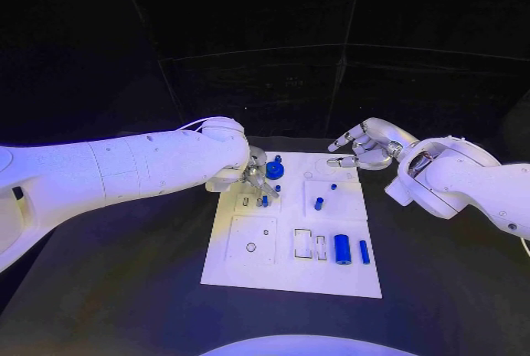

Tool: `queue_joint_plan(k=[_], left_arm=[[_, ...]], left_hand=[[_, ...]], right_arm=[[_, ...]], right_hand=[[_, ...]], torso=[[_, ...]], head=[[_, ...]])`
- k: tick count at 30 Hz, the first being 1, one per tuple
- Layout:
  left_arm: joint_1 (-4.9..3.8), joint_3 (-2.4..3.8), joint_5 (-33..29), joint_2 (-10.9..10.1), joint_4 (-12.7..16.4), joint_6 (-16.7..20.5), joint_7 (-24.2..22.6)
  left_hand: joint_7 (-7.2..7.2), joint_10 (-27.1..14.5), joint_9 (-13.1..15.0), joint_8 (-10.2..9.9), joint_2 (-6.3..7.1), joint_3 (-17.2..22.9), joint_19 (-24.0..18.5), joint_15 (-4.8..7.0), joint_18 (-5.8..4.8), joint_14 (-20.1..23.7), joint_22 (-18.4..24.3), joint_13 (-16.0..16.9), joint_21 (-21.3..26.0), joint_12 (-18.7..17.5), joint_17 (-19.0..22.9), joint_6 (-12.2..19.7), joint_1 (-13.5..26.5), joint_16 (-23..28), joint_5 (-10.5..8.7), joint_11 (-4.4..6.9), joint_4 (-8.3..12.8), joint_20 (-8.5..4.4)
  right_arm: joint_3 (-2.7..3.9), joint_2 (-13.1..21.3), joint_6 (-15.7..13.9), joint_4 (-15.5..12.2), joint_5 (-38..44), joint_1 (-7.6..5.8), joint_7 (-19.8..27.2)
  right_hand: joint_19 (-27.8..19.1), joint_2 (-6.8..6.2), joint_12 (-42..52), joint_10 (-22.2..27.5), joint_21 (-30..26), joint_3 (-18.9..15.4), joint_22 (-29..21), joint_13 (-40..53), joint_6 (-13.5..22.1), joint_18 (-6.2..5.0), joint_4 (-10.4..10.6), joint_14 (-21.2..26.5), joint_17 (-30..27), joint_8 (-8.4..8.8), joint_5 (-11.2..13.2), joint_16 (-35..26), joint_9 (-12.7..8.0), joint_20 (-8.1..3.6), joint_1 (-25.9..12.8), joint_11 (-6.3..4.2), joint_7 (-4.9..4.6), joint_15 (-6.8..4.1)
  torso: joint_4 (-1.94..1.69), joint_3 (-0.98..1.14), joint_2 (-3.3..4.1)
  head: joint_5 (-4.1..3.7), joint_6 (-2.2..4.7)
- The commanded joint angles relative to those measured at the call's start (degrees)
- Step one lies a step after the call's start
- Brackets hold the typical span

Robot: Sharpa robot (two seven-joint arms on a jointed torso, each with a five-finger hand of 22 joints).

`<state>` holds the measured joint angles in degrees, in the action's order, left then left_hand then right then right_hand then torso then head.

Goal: Assemble the parts on the task board

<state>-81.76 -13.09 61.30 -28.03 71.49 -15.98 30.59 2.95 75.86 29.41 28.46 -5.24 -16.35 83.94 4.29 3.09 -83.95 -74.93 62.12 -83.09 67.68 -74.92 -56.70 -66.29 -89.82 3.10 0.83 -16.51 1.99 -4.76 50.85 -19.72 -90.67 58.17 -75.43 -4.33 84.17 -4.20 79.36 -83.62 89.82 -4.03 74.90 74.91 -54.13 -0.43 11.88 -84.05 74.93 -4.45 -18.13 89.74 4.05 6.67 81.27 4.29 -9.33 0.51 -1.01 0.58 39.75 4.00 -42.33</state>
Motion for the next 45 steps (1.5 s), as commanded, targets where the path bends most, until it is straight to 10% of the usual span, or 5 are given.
queue_joint_plan(k=[1,29,45], left_arm=[[0.01,0.05,0.58,0.18,-0.10,-2.54,0.63],[0.16,0.05,0.22,0.66,0.62,-2.09,0.56],[0.17,0.06,-1.15,0.63,0.90,-2.05,0.54]], left_hand=[[0.05,0.00,0.16,0.43,-0.28,0.13,1.32,0.30,-0.43,-6.05,-1.45,0.06,-0.05,0.35,-15.08,0.51,-0.35,-0.18,-0.28,0.25,0.40,-0.36],[-0.01,0.06,1.79,1.33,-1.52,1.25,0.75,0.34,-0.14,-6.05,-0.08,0.22,0.75,0.49,-15.08,1.21,-2.49,-0.18,-0.24,0.31,1.13,-0.39],[-0.22,-0.10,3.86,2.06,-3.91,6.18,0.57,0.52,-0.04,-6.05,0.32,-0.01,1.14,0.19,-15.08,2.28,-8.41,-0.18,-0.21,0.53,5.01,-0.53]], right_arm=[[0.05,-0.12,0.52,0.00,0.20,-0.13,-0.19],[0.04,-0.87,1.18,1.22,0.59,-0.13,-0.90],[0.04,-1.10,1.48,1.61,0.61,-0.12,-1.09]], right_hand=[[5.83,0.16,-0.21,0.39,0.18,-0.35,15.10,6.41,0.15,0.43,0.09,-5.95,15.07,-0.25,-0.24,0.26,-0.02,-0.35,-0.45,0.03,0.06,-0.37],[5.83,0.51,-0.60,0.63,0.18,-0.41,15.10,6.10,0.09,0.43,-0.11,-5.95,15.07,-0.32,-0.74,0.26,0.01,-0.38,0.03,-0.02,0.09,-0.41],[5.83,0.56,-0.62,0.65,0.18,-0.42,15.10,6.09,0.10,0.43,-0.15,-5.95,15.07,-0.32,-0.82,0.26,0.01,-0.39,0.12,-0.03,0.09,-0.41]], torso=[[-0.03,-0.02,0.00],[-0.02,0.01,-0.01],[-0.04,0.01,-0.02]], head=[[-0.07,-0.11],[0.29,-0.75],[0.31,-1.22]])
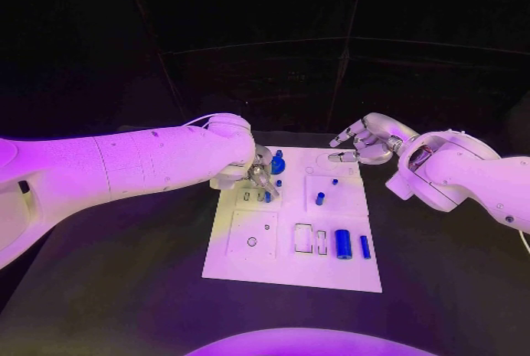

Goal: Assemble the parts on the task board

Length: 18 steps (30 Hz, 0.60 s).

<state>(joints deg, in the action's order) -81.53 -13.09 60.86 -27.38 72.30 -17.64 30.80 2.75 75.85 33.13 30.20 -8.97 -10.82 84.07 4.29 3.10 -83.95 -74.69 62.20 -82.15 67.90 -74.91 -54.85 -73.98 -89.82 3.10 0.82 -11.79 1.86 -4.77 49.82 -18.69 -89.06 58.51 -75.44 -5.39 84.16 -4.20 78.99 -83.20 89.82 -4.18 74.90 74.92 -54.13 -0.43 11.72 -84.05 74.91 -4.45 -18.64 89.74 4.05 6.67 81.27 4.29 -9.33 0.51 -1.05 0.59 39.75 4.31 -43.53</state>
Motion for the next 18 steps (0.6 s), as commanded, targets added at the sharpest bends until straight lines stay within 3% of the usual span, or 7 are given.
queue_joint_plan(k=[1,10,14,18], left_arm=[[-0.06,0.05,-0.86,-0.05,0.10,-0.37,0.32],[-0.05,0.06,-3.51,-0.57,0.43,0.48,0.21],[-0.05,0.07,-5.19,-1.12,0.92,1.39,0.06],[-0.06,0.08,-6.68,-1.67,1.40,2.57,-0.10]], left_hand=[[-0.06,-0.11,0.22,0.31,-0.39,1.07,0.41,0.55,-0.03,-6.05,0.15,-0.11,0.25,-0.06,-15.09,0.50,-1.13,-0.18,-0.21,0.58,0.57,-0.42],[-0.60,-0.41,0.58,-0.39,-1.32,6.96,0.31,1.04,0.04,-6.05,0.45,-0.31,0.53,-0.55,-15.09,1.50,-7.07,-0.18,-0.14,1.13,5.18,-0.86],[-0.59,-0.54,0.62,-0.80,-0.64,9.96,0.31,1.05,0.04,-6.05,0.47,-0.51,0.61,-0.91,-15.09,1.69,-8.54,-0.18,0.12,1.14,6.95,-0.94],[-0.39,-0.64,0.70,-1.21,0.85,13.57,0.31,0.91,0.04,-6.05,0.46,-0.92,0.68,-1.45,-15.09,1.83,-9.16,-0.18,0.74,0.97,8.68,-0.88]], right_arm=[[0.05,-0.08,0.46,0.02,0.27,-0.12,-0.03],[0.05,-0.19,0.50,0.20,0.27,-0.12,-0.02],[0.05,-0.21,0.50,0.25,0.27,-0.12,0.03],[0.05,-0.25,0.51,0.30,0.27,-0.12,0.06]], right_hand=[[5.84,0.56,-0.25,0.23,0.18,-0.27,15.10,6.09,0.10,0.43,0.00,-5.95,15.09,-0.33,-0.31,0.26,0.01,-0.39,0.12,-0.03,0.09,-0.41],[5.84,0.56,-0.25,0.23,0.18,-0.27,15.10,6.09,0.10,0.43,0.00,-5.95,15.09,-0.33,-0.31,0.26,0.01,-0.39,0.12,-0.03,0.09,-0.41],[5.84,0.56,-0.25,0.23,0.18,-0.27,15.10,6.09,0.10,0.43,0.00,-5.95,15.09,-0.33,-0.31,0.26,0.01,-0.39,0.12,-0.03,0.09,-0.41],[5.84,0.56,-0.25,0.23,0.18,-0.27,15.10,6.09,0.10,0.43,0.00,-5.95,15.09,-0.33,-0.31,0.26,0.01,-0.39,0.12,-0.03,0.09,-0.41]], torso=[[-0.01,0.00,-0.02],[-0.02,0.02,-0.02],[-0.05,0.01,-0.02],[-0.08,0.03,-0.04]], head=[[0.02,-0.04],[0.05,-0.11],[0.02,-0.19],[0.01,-0.25]])
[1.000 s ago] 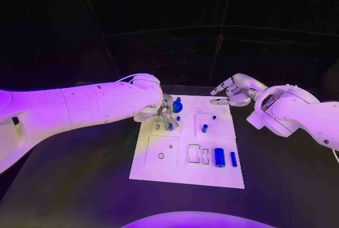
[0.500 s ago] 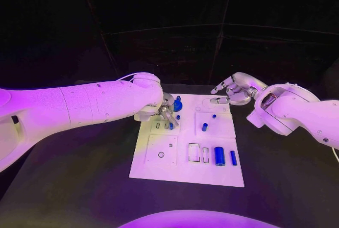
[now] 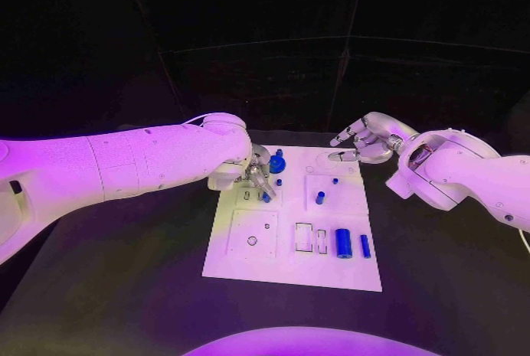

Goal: Assemble the parts on the task board

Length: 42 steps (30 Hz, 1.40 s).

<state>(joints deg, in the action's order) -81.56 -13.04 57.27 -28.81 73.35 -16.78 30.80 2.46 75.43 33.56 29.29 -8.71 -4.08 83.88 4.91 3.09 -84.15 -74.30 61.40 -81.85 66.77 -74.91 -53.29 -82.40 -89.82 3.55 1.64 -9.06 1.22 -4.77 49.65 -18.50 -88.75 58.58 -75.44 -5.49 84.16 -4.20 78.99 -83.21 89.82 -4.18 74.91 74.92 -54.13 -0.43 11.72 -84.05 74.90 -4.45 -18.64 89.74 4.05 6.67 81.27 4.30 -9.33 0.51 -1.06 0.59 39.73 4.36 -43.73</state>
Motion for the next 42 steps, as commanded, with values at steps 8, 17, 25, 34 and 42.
queue_joint_plan(k=[8,17,25,34,42], left_arm=[[-0.03,0.04,-3.86,-1.22,1.62,4.58,-0.53],[-0.02,0.07,-3.98,-3.53,4.64,10.15,-1.11],[0.17,0.03,-1.93,-5.44,6.43,13.24,-1.27],[1.14,0.00,-0.13,-6.17,5.76,14.92,-0.96],[2.39,-0.01,0.07,-5.80,4.76,15.41,-0.67]], left_hand=[[0.56,0.29,1.55,-0.67,7.94,24.05,0.50,-0.29,0.15,-5.85,0.04,-0.92,0.68,-1.10,-15.09,-0.20,5.81,-0.18,0.19,-0.15,7.84,-0.02],[0.28,0.83,2.94,-0.15,12.08,33.89,0.61,-0.13,0.07,-5.85,-0.24,-0.95,0.71,-0.97,-15.09,-0.21,8.62,-0.18,0.24,-0.19,9.41,0.21],[0.42,1.09,3.48,0.08,13.29,36.74,0.72,-0.17,0.02,-5.85,-0.55,-0.89,0.60,-0.88,-15.09,-0.26,9.35,-0.18,0.39,-0.23,9.92,0.24],[0.45,1.19,3.64,0.15,13.55,37.54,0.75,-0.18,0.01,-5.85,-0.62,-0.84,0.58,-0.83,-15.09,-0.29,9.58,-0.18,0.45,-0.25,10.00,0.25],[0.46,1.31,3.79,0.23,13.59,38.08,0.75,-0.19,0.01,-5.85,-0.61,-0.76,0.60,-0.74,-15.09,-0.33,9.92,-0.18,0.46,-0.27,9.90,0.26]], right_arm=[[0.05,-0.10,0.29,0.13,0.20,-0.12,0.23],[0.05,0.02,0.15,0.41,0.20,-0.11,0.29],[0.05,0.27,0.02,0.58,0.20,-0.11,0.32],[0.05,0.52,-0.05,0.53,0.20,-0.12,0.31],[0.05,0.61,-0.09,0.47,0.20,-0.12,0.35]], right_hand=[[5.84,0.68,-0.27,0.25,0.18,-0.31,15.09,6.06,0.10,0.43,-0.02,-5.95,15.10,-0.34,-0.45,0.26,0.02,-0.40,0.20,-0.03,0.10,-0.42],[5.84,0.73,-0.30,0.27,0.18,-0.35,15.09,6.04,0.10,0.43,0.02,-5.95,15.10,-0.34,-0.47,0.26,0.01,-0.40,0.15,-0.03,0.09,-0.42],[5.84,0.79,-0.30,0.26,0.18,-0.40,15.09,6.04,0.11,0.43,0.08,-5.95,15.10,-0.34,-0.50,0.26,0.01,-0.41,0.08,-0.03,0.09,-0.42],[5.84,0.84,-0.30,0.27,0.18,-0.44,15.09,6.04,0.11,0.43,0.12,-5.95,15.10,-0.34,-0.51,0.26,0.02,-0.41,0.02,-0.03,0.09,-0.42],[5.84,0.84,-0.30,0.27,0.18,-0.44,15.09,6.04,0.11,0.43,0.12,-5.95,15.10,-0.34,-0.51,0.26,0.02,-0.41,0.02,-0.03,0.09,-0.42]], torso=[[-0.10,0.02,-0.03],[-0.12,0.07,-0.07],[-0.16,0.08,-0.11],[-0.33,0.17,-0.29],[-0.29,0.16,-0.21]], head=[[0.07,0.01],[0.28,0.00],[0.25,0.10],[0.16,-0.18],[0.50,-0.25]])
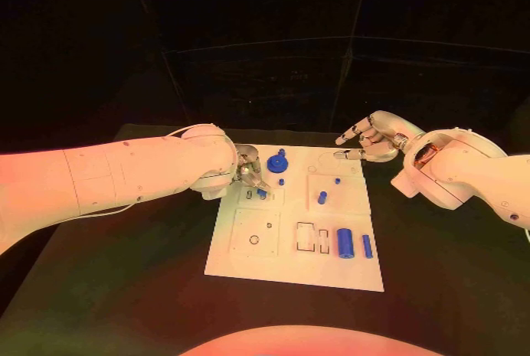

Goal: Assemble the parts on the task board

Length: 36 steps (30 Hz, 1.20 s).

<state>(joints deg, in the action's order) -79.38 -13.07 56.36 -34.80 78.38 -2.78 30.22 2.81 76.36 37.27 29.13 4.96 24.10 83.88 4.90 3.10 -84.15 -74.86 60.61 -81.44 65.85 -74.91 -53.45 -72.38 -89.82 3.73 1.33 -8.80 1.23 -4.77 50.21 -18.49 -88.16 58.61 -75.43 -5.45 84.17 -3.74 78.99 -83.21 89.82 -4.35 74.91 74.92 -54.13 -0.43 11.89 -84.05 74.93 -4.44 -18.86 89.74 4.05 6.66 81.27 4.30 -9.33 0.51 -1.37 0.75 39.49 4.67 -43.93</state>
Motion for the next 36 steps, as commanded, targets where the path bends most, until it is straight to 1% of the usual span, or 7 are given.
queue_joint_plan(k=[1,5,10,20,24,28,36], left_arm=[[0.37,0.02,0.98,0.24,-0.38,1.45,-0.07],[0.72,0.02,0.99,0.32,-0.68,1.47,0.01],[0.93,0.02,1.00,0.37,-0.87,1.16,0.09],[1.01,0.02,1.00,0.44,-0.96,-1.04,0.32],[1.02,0.02,1.00,0.48,-1.00,-2.08,0.41],[1.02,0.02,1.00,0.50,-0.96,-3.10,0.49],[1.02,0.02,1.00,0.46,-0.96,-3.81,0.55]], left_hand=[[0.10,0.37,0.08,0.39,-0.08,9.90,0.76,-0.18,0.01,-5.85,-0.05,0.03,0.18,0.18,-15.09,-0.17,-0.09,-0.18,0.27,0.04,9.63,0.25],[0.10,0.43,0.15,0.43,-0.08,10.12,0.76,-0.19,0.01,-5.85,-0.05,0.08,0.19,0.23,-15.09,-0.19,0.07,-0.18,0.27,0.05,9.58,0.26],[0.10,0.44,0.17,0.44,-0.08,10.16,0.76,-0.19,0.01,-5.85,-0.07,0.08,0.18,0.24,-15.09,-0.19,0.10,-0.18,0.26,0.05,9.57,0.26],[0.09,0.33,0.22,0.48,-0.07,10.28,0.76,-0.19,0.01,-5.85,-0.07,-0.19,0.19,0.02,-15.09,-0.21,0.19,-0.18,0.26,0.06,9.54,0.26],[0.08,0.31,0.26,0.51,-0.05,10.36,0.78,-0.19,0.00,-5.85,-0.11,-0.25,0.16,-0.03,-15.09,-0.23,0.27,-0.18,0.26,0.06,9.53,0.26],[0.05,0.37,0.34,0.59,0.00,10.51,0.80,-0.18,-0.02,-5.85,-0.17,-0.20,0.13,0.02,-15.09,-0.28,0.44,-0.18,0.29,0.07,9.49,0.27],[-0.18,0.65,0.99,1.10,0.54,11.48,0.88,-0.06,-0.05,-5.85,-0.42,0.00,0.04,0.24,-15.09,-0.58,1.70,-0.18,1.67,0.24,9.35,0.22]], right_arm=[[0.05,0.06,-0.11,-0.13,0.17,-0.12,0.33],[0.05,0.13,-0.15,-0.16,0.17,-0.12,0.36],[0.05,0.18,-0.18,-0.19,0.17,-0.12,0.39],[0.05,0.16,-0.12,-0.18,0.17,-0.12,0.40],[0.05,0.16,-0.09,-0.17,0.17,-0.12,0.40],[0.05,0.16,-0.04,-0.16,0.17,-0.12,0.39],[0.05,0.14,0.00,-0.12,0.17,-0.12,0.37]], right_hand=[[5.83,0.39,-0.30,0.27,0.18,-0.27,15.09,6.03,0.11,0.43,-0.05,-5.95,15.07,-0.35,-0.29,0.26,0.02,-0.41,0.02,-0.03,0.09,-0.42],[5.83,0.39,-0.30,0.27,0.18,-0.27,15.09,6.03,0.11,0.43,-0.05,-5.95,15.07,-0.35,-0.29,0.26,0.02,-0.41,0.02,-0.03,0.09,-0.42],[5.83,0.39,-0.30,0.27,0.18,-0.27,15.09,6.03,0.11,0.43,-0.05,-5.95,15.07,-0.35,-0.29,0.26,0.02,-0.41,0.02,-0.03,0.09,-0.42],[5.83,0.39,-0.30,0.27,0.18,-0.27,15.09,6.03,0.11,0.43,-0.05,-5.95,15.07,-0.35,-0.29,0.26,0.02,-0.41,0.02,-0.03,0.09,-0.42],[5.83,0.39,-0.30,0.27,0.18,-0.27,15.09,6.03,0.11,0.43,-0.05,-5.95,15.07,-0.35,-0.29,0.26,0.02,-0.41,0.02,-0.03,0.09,-0.42],[5.83,0.39,-0.30,0.27,0.18,-0.27,15.09,6.03,0.11,0.43,-0.05,-5.95,15.07,-0.35,-0.29,0.26,0.02,-0.41,0.02,-0.03,0.09,-0.42],[5.83,0.39,-0.30,0.27,0.18,-0.27,15.09,6.03,0.11,0.43,-0.05,-5.95,15.07,-0.35,-0.29,0.26,0.02,-0.41,0.02,-0.03,0.09,-0.42]], torso=[[0.04,-0.02,0.04],[0.09,-0.04,0.06],[0.11,-0.03,0.04],[0.05,-0.02,0.03],[0.12,-0.02,0.02],[0.12,0.00,0.02],[0.08,-0.01,0.04]], head=[[0.21,-0.05],[0.21,-0.11],[0.21,-0.21],[0.27,-0.43],[0.34,-0.49],[0.34,-0.52],[0.37,-0.59]])
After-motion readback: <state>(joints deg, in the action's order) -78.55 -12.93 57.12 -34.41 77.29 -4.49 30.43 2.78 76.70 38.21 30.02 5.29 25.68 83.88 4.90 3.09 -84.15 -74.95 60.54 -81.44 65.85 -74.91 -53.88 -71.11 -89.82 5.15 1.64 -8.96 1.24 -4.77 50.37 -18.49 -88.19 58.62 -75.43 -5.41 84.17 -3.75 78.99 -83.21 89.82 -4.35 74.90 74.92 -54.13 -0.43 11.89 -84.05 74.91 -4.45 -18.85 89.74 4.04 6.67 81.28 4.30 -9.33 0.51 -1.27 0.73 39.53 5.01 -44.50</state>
